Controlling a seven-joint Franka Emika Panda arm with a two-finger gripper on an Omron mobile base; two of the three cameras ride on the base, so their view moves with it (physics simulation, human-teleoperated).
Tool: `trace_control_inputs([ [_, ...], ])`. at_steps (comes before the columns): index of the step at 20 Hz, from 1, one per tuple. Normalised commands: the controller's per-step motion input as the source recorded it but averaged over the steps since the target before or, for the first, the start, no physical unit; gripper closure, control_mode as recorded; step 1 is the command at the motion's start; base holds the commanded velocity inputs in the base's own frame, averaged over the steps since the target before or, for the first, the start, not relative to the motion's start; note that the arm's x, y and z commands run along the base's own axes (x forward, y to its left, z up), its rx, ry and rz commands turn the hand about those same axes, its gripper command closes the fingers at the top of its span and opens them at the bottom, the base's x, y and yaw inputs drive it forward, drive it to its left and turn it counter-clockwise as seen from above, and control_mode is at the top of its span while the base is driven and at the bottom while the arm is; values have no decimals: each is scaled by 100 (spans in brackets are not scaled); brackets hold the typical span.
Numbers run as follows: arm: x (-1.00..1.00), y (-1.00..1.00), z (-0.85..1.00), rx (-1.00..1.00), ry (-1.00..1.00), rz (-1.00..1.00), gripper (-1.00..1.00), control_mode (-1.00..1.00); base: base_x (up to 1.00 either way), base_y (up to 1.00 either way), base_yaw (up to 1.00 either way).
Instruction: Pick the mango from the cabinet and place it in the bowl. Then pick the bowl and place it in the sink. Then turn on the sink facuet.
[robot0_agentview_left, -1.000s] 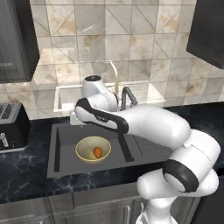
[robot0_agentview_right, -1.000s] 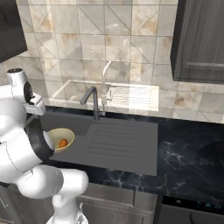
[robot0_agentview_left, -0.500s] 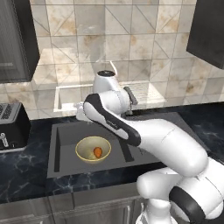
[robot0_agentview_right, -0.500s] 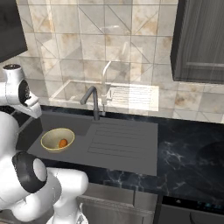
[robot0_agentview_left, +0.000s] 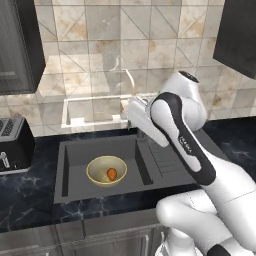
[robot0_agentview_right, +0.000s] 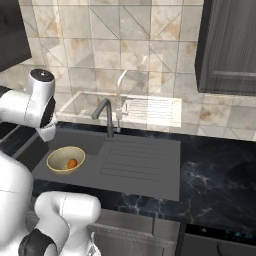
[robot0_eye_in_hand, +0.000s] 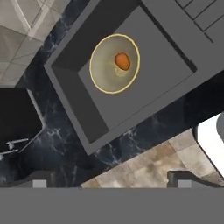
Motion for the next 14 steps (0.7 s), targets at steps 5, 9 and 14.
trace_control_inputs([
  [5,-13,-89,37,38,0,-33,-100,-100,0,0,0],
  [9,0,-90,24,35,0,-41,-100,-100,0,0,0],
  [14,0,-82,0,34,4,-42,-100,-100,0,0,0],
])
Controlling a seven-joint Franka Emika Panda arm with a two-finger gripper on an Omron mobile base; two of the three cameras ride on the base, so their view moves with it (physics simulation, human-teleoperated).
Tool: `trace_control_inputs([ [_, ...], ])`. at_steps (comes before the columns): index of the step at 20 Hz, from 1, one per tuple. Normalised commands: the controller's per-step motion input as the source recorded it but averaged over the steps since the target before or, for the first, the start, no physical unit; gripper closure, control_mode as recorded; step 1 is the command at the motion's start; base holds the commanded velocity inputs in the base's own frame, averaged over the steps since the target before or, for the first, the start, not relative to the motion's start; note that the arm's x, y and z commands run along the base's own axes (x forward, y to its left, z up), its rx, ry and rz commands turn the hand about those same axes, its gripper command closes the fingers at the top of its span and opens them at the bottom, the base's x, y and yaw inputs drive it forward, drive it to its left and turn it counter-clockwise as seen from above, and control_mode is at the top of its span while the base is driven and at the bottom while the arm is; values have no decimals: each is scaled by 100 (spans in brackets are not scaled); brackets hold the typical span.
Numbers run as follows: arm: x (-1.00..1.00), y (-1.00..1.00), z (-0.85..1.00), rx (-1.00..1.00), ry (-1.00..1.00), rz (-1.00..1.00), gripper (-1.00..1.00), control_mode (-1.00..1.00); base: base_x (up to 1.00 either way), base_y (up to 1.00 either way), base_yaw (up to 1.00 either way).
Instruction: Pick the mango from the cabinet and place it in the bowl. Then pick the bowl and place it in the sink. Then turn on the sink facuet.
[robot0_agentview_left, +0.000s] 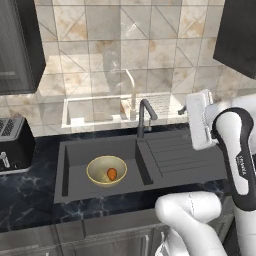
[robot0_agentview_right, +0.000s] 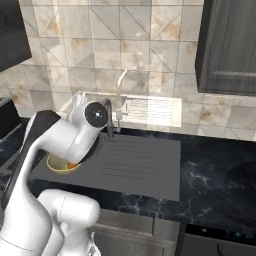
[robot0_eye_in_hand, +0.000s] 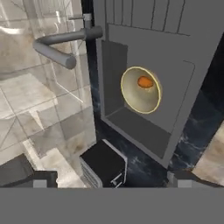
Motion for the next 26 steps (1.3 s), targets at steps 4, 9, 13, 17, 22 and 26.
trace_control_inputs([
  [4,9,-82,0,42,4,-39,-100,-100,0,0,0],
  [9,23,-68,-8,50,3,-33,-100,-100,0,0,0],
  [13,65,-20,-58,51,0,-23,-100,-100,0,0,0],
  [17,85,0,-79,47,0,-7,-100,-100,0,0,0],
  [22,78,-1,-54,39,0,0,-100,-100,0,0,0],
  [26,72,-3,-9,32,0,0,-100,-100,0,0,0],
])
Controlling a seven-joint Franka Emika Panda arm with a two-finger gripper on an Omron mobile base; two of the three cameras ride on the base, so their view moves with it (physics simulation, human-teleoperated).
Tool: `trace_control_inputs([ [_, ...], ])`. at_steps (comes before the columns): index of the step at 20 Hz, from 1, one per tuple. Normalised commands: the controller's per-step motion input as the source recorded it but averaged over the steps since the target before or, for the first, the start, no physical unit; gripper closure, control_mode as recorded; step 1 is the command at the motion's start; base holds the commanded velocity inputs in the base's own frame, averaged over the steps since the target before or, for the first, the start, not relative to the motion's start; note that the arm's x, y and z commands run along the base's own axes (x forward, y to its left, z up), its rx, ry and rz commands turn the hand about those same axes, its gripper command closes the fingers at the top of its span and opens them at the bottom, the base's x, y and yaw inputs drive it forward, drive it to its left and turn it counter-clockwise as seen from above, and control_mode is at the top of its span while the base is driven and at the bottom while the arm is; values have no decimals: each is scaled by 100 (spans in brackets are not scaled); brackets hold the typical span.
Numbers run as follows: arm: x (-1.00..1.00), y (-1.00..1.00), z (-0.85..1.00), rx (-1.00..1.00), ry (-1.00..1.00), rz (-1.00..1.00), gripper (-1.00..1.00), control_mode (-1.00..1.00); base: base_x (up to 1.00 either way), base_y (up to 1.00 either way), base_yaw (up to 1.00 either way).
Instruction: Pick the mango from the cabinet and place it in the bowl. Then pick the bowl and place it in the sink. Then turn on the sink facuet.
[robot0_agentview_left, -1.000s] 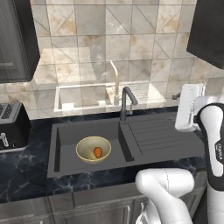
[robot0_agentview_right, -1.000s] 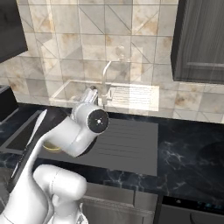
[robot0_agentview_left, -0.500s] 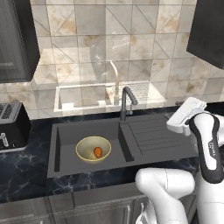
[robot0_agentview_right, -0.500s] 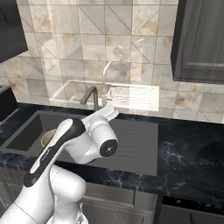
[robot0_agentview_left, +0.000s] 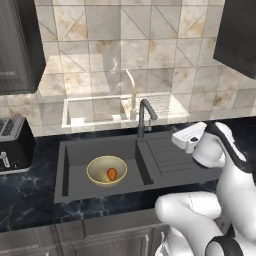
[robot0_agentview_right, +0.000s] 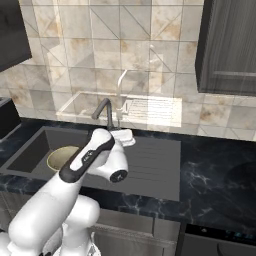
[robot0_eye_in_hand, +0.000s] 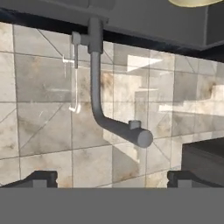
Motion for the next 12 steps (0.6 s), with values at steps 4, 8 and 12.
trace_control_inputs([
  [4,78,0,-15,11,0,1,-100,-100,0,0,0],
  [8,59,-1,-30,0,1,7,-100,-100,0,0,0],
  [12,34,-14,-40,0,0,8,-100,-100,0,0,0],
])
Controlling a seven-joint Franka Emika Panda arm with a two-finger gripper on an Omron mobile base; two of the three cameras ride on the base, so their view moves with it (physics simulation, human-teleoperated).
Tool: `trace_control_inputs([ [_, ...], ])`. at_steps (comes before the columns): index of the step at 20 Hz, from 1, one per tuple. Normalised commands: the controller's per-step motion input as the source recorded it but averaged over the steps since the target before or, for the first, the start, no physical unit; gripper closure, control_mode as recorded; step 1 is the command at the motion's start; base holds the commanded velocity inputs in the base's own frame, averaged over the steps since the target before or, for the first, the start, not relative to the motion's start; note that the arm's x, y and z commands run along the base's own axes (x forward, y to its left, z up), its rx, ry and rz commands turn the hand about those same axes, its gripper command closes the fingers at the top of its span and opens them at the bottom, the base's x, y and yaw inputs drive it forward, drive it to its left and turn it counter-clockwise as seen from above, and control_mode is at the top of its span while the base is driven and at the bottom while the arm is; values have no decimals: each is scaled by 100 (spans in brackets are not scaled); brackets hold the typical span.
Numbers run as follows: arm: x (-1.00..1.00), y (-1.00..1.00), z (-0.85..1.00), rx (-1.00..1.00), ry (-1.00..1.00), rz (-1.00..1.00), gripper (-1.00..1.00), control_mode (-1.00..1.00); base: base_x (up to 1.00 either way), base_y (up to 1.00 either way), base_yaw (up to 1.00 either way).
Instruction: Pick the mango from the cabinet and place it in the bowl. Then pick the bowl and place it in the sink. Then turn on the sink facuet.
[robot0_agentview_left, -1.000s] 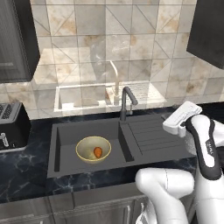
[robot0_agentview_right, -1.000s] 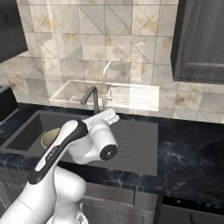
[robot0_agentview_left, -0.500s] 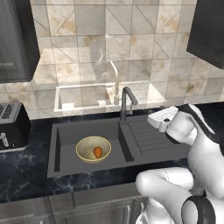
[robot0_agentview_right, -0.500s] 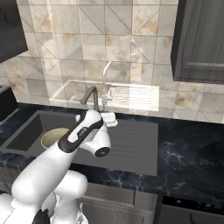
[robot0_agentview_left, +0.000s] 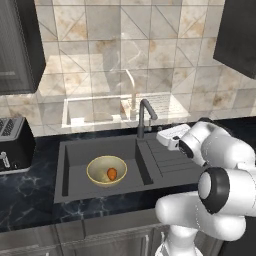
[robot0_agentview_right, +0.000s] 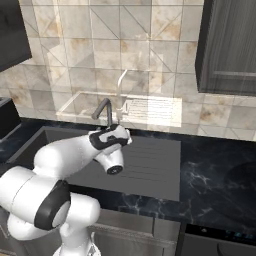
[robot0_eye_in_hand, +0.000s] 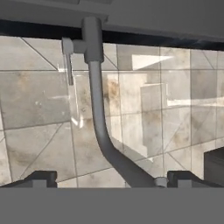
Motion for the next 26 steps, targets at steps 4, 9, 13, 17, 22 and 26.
trace_control_inputs([
  [4,26,-33,-10,1,0,6,-100,-100,0,0,0],
  [9,22,-36,0,5,0,5,-100,-100,0,0,0],
  [13,24,-3,-11,0,0,3,-100,-100,0,0,0],
  [17,5,3,-9,0,0,5,-100,-100,0,0,0],
  [22,3,15,-2,0,0,1,-100,-100,0,0,0],
  [26,6,13,0,0,0,0,-100,-100,0,0,0],
])
